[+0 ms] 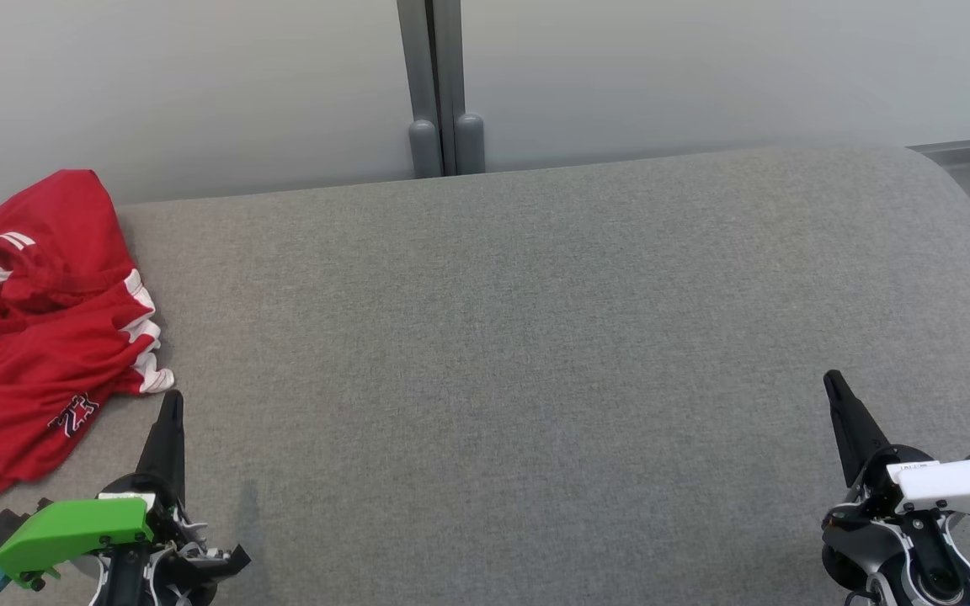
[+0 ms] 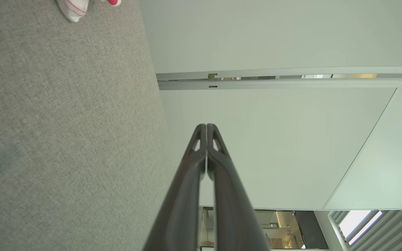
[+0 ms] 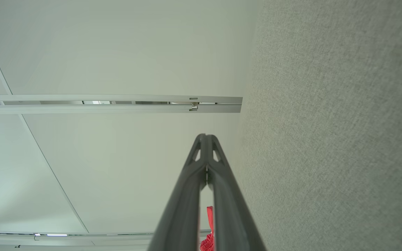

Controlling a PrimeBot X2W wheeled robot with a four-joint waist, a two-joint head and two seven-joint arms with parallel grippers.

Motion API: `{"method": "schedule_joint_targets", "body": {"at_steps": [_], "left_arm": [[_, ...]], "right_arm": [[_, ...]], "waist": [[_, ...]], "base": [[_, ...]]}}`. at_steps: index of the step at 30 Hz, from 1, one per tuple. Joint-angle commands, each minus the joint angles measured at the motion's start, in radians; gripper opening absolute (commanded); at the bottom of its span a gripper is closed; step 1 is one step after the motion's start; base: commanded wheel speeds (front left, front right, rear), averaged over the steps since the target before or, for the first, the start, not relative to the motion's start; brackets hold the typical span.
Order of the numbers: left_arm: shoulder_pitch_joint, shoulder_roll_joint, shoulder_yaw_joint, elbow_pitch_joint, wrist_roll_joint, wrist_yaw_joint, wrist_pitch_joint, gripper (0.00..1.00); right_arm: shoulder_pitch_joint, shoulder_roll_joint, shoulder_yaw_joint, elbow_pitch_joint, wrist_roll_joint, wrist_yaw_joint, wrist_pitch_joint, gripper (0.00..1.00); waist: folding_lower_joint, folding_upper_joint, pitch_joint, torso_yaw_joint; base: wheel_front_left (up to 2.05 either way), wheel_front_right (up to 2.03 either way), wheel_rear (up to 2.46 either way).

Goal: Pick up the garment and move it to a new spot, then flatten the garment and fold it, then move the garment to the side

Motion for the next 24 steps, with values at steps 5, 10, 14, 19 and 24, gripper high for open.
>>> {"method": "schedule_joint_targets", "body": {"at_steps": [5,10,14,19,24], "left_arm": [[-0.015,0.007,0.000,-0.001,-0.004,-0.006,0.001,0.00],[-0.015,0.007,0.000,-0.001,-0.004,-0.006,0.001,0.00],[-0.015,0.007,0.000,-0.001,-0.004,-0.006,0.001,0.00],[-0.015,0.007,0.000,-0.001,-0.004,-0.006,0.001,0.00],[-0.015,0.007,0.000,-0.001,-0.004,-0.006,0.001,0.00]], "right_arm": [[-0.007,-0.005,0.000,-0.003,0.001,0.000,0.000,0.00],[-0.007,-0.005,0.000,-0.003,0.001,0.000,0.000,0.00],[-0.007,-0.005,0.000,-0.003,0.001,0.000,0.000,0.00],[-0.007,-0.005,0.000,-0.003,0.001,0.000,0.000,0.00],[-0.007,-0.005,0.000,-0.003,0.001,0.000,0.000,0.00]], "waist": [[0.0000,0.0000,0.000,0.000],[0.0000,0.0000,0.000,0.000],[0.0000,0.0000,0.000,0.000],[0.0000,0.0000,0.000,0.000],[0.0000,0.0000,0.000,0.000]], "base": [[0.00,0.00,0.00],[0.00,0.00,0.00],[0.00,0.00,0.00],[0.00,0.00,0.00],[0.00,0.00,0.00]]}}
